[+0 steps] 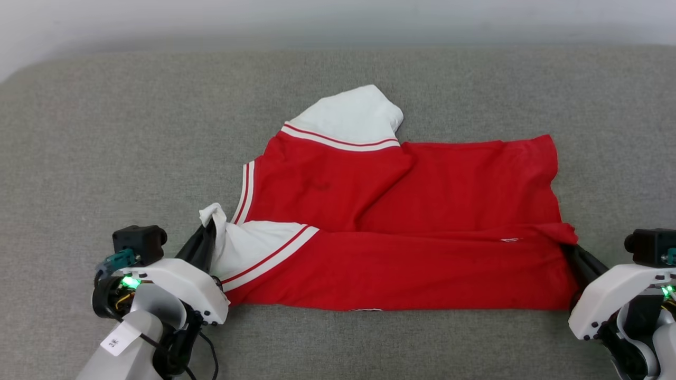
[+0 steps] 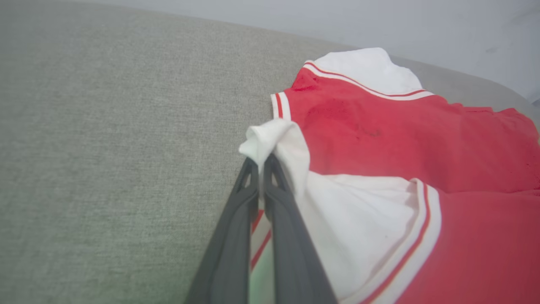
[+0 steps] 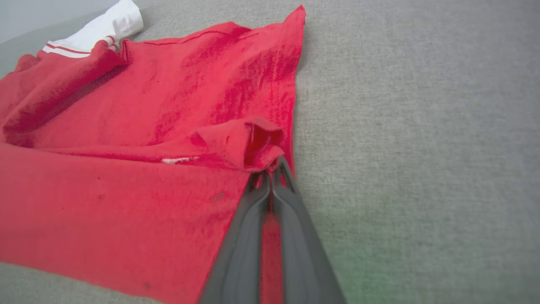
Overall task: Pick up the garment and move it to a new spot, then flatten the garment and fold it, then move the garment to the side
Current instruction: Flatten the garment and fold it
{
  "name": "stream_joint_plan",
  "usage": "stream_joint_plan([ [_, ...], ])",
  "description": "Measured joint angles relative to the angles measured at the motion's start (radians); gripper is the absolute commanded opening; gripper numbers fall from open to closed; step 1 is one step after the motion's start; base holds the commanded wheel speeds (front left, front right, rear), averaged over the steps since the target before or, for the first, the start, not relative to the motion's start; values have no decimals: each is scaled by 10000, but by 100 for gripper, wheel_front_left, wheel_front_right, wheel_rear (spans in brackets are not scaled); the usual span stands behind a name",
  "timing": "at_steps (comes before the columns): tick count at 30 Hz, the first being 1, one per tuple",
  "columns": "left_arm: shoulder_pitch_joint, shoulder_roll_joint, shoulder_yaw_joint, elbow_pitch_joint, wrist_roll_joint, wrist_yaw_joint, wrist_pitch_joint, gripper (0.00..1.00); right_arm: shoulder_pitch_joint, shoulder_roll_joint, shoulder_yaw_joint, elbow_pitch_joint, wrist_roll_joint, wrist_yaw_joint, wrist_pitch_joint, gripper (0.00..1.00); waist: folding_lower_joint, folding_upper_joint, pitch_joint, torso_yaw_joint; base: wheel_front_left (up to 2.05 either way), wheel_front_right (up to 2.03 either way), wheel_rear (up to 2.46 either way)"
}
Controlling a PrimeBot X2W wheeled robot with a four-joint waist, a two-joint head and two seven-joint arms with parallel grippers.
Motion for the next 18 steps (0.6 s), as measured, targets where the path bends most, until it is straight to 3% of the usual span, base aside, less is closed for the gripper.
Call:
stream_joint_plan([
  [9, -531, -366, -332, 1620, -194, -775, 169, 0, -549, -290, 828, 1572, 274, 2, -612, 0, -1, 0, 460, 22, 0, 0, 0],
  [10, -582, -407, -355, 1716, -230, -832, 169, 0, -595, -290, 894, 1708, 370, 2, -708, 13, -1, 0, 437, 28, 0, 0, 0],
  [11, -603, -437, -374, 1806, -257, -865, 169, 0, -623, -291, 957, 1837, 412, 0, -819, 35, -1, 0, 403, 33, 0, 0, 0],
  [12, -606, -462, -385, 1898, -267, -913, 165, 0, -630, -288, 1009, 1921, 443, 0, -980, 64, -1, 0, 356, 36, 0, 0, 0],
  [13, -606, -481, -384, 1981, -295, -940, 153, 22, -634, -276, 1055, 1977, 523, 0, -1158, 100, -1, 0, 293, 37, 0, 0, 0],
  [14, -604, -491, -359, 2046, -349, -932, 92, 47, -635, -272, 1066, 2002, 533, 0, -1452, 100, -1, 0, 224, 36, 0, 0, 0],
  [15, -600, -493, -334, 2079, -355, -917, 27, 87, -619, -249, 1064, 2056, 550, 0, -1708, 100, -1, 0, 144, 35, 0, 0, 0],
  [16, -594, -489, -307, 2098, -357, -892, -38, 100, -599, -230, 1062, 2073, 541, 0, -1977, 100, -1, 0, 62, 34, 0, 0, 0],
  [18, -539, -464, -219, 2123, -360, -786, -205, 100, -547, -188, 957, 2017, 493, 0, -2596, 100, -1, 0, -120, 28, 0, 0, 0],
])
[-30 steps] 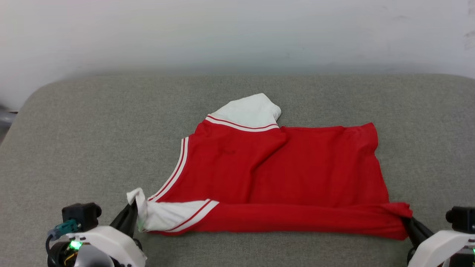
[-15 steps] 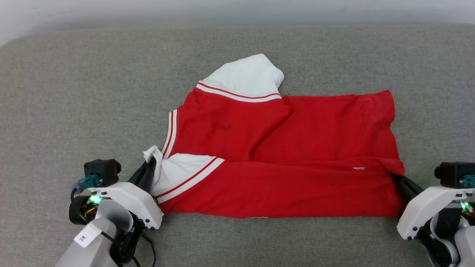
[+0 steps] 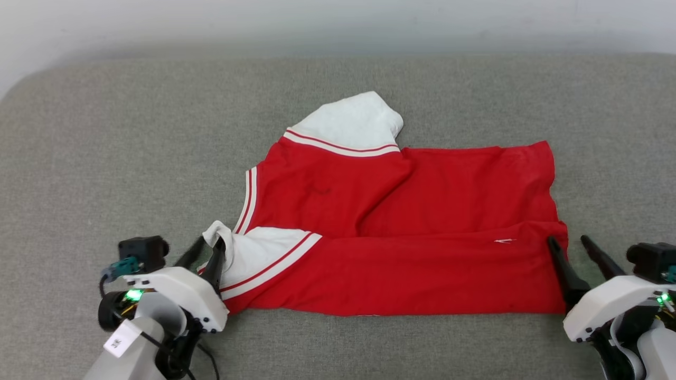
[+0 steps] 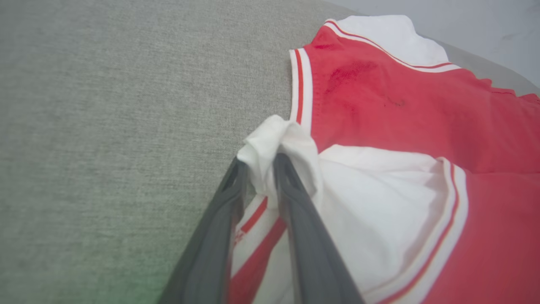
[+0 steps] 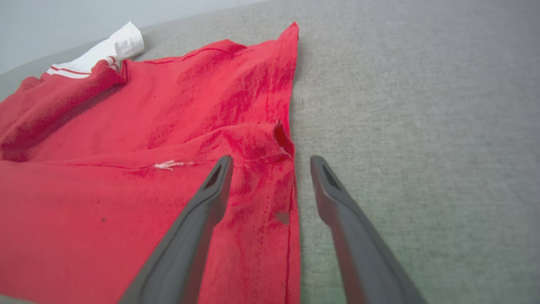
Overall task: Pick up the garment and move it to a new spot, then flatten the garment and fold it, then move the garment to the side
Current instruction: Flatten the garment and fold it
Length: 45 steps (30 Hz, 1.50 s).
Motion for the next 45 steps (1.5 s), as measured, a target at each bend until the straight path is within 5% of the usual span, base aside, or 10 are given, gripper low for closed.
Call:
stream_joint_plan([
  [9, 596, 836, 523, -81, -512, 138, 364, 100, 678, 410, -970, -846, -922, -4, -1225, 100, -2, 0, -916, -105, 0, 0, 0],
  [17, 724, 1743, 376, -1235, -1375, 23, 3338, 100, 1670, 957, -1649, -2380, -1524, -4, -656, 100, -3, 0, -1268, -267, 0, 0, 0],
  [27, 1037, 2493, -230, -3306, -2075, 1099, 6951, 100, 2036, 1647, -1942, -3317, -1787, -4, -104, 100, -2, 0, -1065, -631, 0, 0, 0],
  [31, 1192, 2642, -516, -3430, -1866, 1570, 7501, 100, 2035, 1776, -1948, -3417, -1785, -4, -19, 100, -2, 0, -834, -798, 0, 0, 0],
  [36, 1172, 2546, -648, -3319, -1843, 1592, 7618, 100, 2025, 1835, -1996, -3448, -1720, -6, 77, 100, -2, 1, -545, -987, 0, 0, 0],
  [37, 1164, 2518, -662, -3296, -1850, 1555, 7636, 48, 2025, 1837, -2023, -3436, -1684, -6, 140, 100, -3, 0, -516, -1016, 0, 0, 0],
  [39, 1118, 2474, -669, -3223, -1916, 1498, 7628, 6, 2026, 1825, -2109, -3388, -1632, -6, 295, 100, -2, 0, -485, -1043, 0, 0, 0],
  [40, 1108, 2454, -679, -3198, -1918, 1469, 7628, 0, 2027, 1810, -2128, -3363, -1569, -6, 403, 100, -2, 0, -495, -1043, 0, 0, 0],
  [45, 1076, 2301, -784, -3254, -1916, 1338, 7511, 0, 1994, 1427, -2263, -3313, -1095, -6, 1475, 100, -2, 0, -628, -1008, 0, 0, 0],
])
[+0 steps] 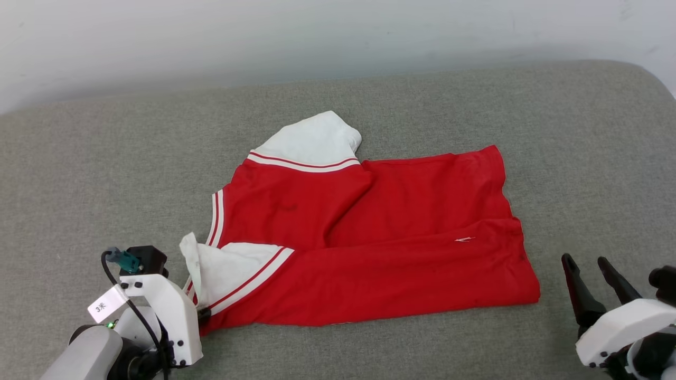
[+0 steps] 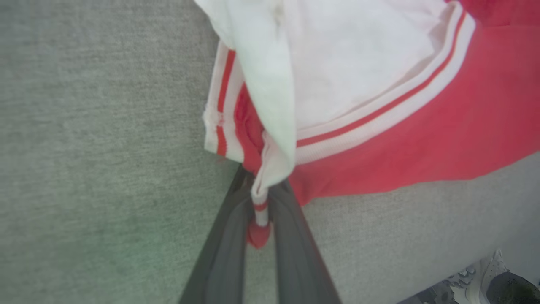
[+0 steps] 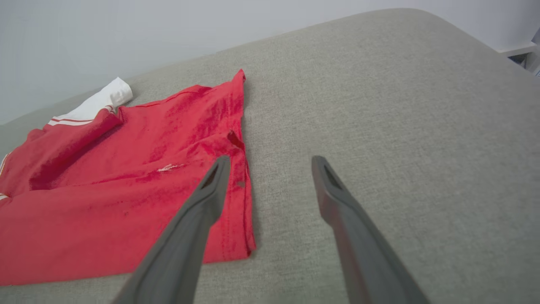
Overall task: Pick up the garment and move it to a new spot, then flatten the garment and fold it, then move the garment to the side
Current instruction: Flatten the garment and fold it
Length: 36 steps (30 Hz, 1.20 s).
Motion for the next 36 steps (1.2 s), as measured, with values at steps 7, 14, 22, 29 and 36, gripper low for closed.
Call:
stream_joint_plan([
  [7, 69, 134, 67, -673, 199, 132, -370, 0, -430, -819, 213, 159, 558, 0, 2759, 100, 1, 0, -130, 151, 0, 0, 0],
  [14, 99, 199, 71, -1461, 389, 351, -487, 0, -964, -1254, 1103, 364, 997, 2, 4738, 100, 1, 0, 29, 413, 0, 0, 0],
  [22, 89, 165, 65, -1843, 447, 453, -596, 0, -1684, -1350, 2102, 1452, 1292, 0, 5434, 100, 2, 0, 511, 600, 0, 0, 0],
  [29, 214, 153, 113, -1756, 443, 439, -899, 0, -2007, -1519, 2615, 2138, 1682, -6, 5683, 0, 1, 0, 579, 612, 0, 0, 0],
  [36, 532, 194, 174, -1894, 556, 527, -1241, 0, -2037, -1845, 2895, 2123, 1854, 6, 5329, 0, 2, 0, 162, 600, 0, 0, 0],
])
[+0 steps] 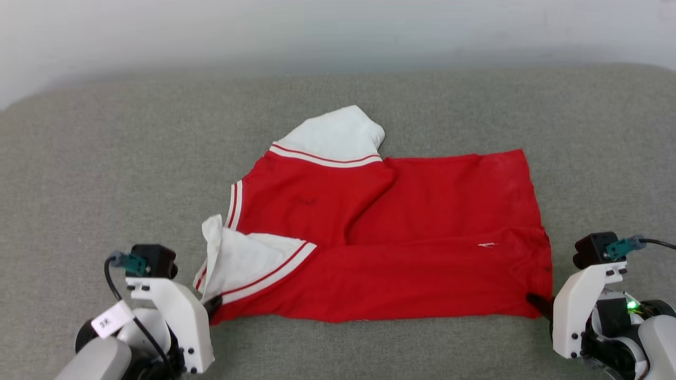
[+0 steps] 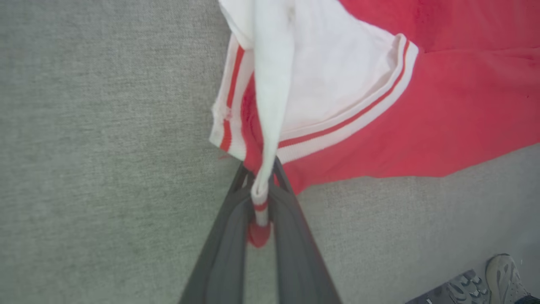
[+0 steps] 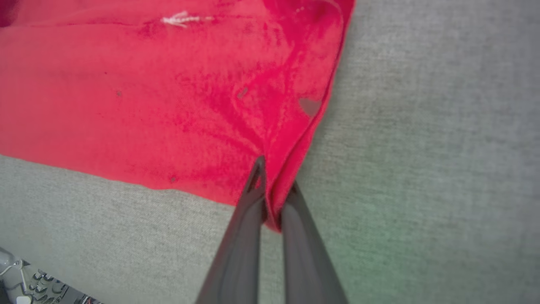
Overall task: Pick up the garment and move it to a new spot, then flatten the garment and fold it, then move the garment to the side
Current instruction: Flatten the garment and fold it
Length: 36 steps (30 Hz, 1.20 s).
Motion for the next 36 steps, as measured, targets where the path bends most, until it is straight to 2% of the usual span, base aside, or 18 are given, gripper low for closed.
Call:
stream_joint_plan([
  [6, 843, 115, 105, -151, -201, 178, -192, 0, 538, -159, 337, -387, 61, -2, -50, 0, -1, 0, -731, -17, 0, 0, 0],
  [17, 2877, 894, 527, -999, -719, 807, -245, 0, 2233, -192, 353, -1390, 234, -2, 128, 0, -3, 0, -1835, 25, 0, 0, 0],
  [21, 3363, 865, 602, -1012, -965, 880, -286, 0, 2944, -63, 109, -1645, 205, -2, 134, 0, -3, 0, -1888, 51, 0, 0, 0],
  [24, 3483, 570, 531, -721, -1110, 754, -453, 0, 3243, 161, -217, -1549, 105, -2, -65, 0, -3, 0, -1839, 37, 0, 0, 0],
  [25, 3478, 460, 481, -548, -1108, 677, -527, 0, 3317, 263, -336, -1467, 65, -2, -155, 2, -2, 0, -1818, 36, 0, 0, 0],
  [26, 3451, 322, 468, -368, -1097, 593, -667, 0, 3370, 385, -454, -1367, 65, -2, -263, 31, -2, 0, -1798, 41, 0, 0, 0],
  [27, 3386, 173, 454, -148, -1097, 516, -798, 8, 3435, 504, -546, -1266, 48, -2, -407, 82, -2, 0, -1776, 54, 0, 0, 0],
  [28, 3298, 61, 389, 52, -1097, 439, -800, 36, 3491, 594, -617, -1193, 19, -2, -583, 100, -3, 0, -1760, 69, 0, 0, 0],
  [29, 3202, -42, 345, 224, -1085, 380, -851, 87, 3518, 679, -667, -1139, 31, -2, -750, 100, -2, 0, -1747, 80, 0, 0, 0],
  [30, 3109, -140, 339, 376, -1066, 349, -982, 100, 3527, 757, -700, -1122, 25, -6, -953, 100, -2, 0, -1738, 79, 0, 0, 0],
  [36, 2566, -267, 355, 899, -627, 157, -1645, 100, 3647, 1068, -943, -1350, -268, -4, -2694, 100, -2, 0, -1754, 29, 0, 0, 0],
])
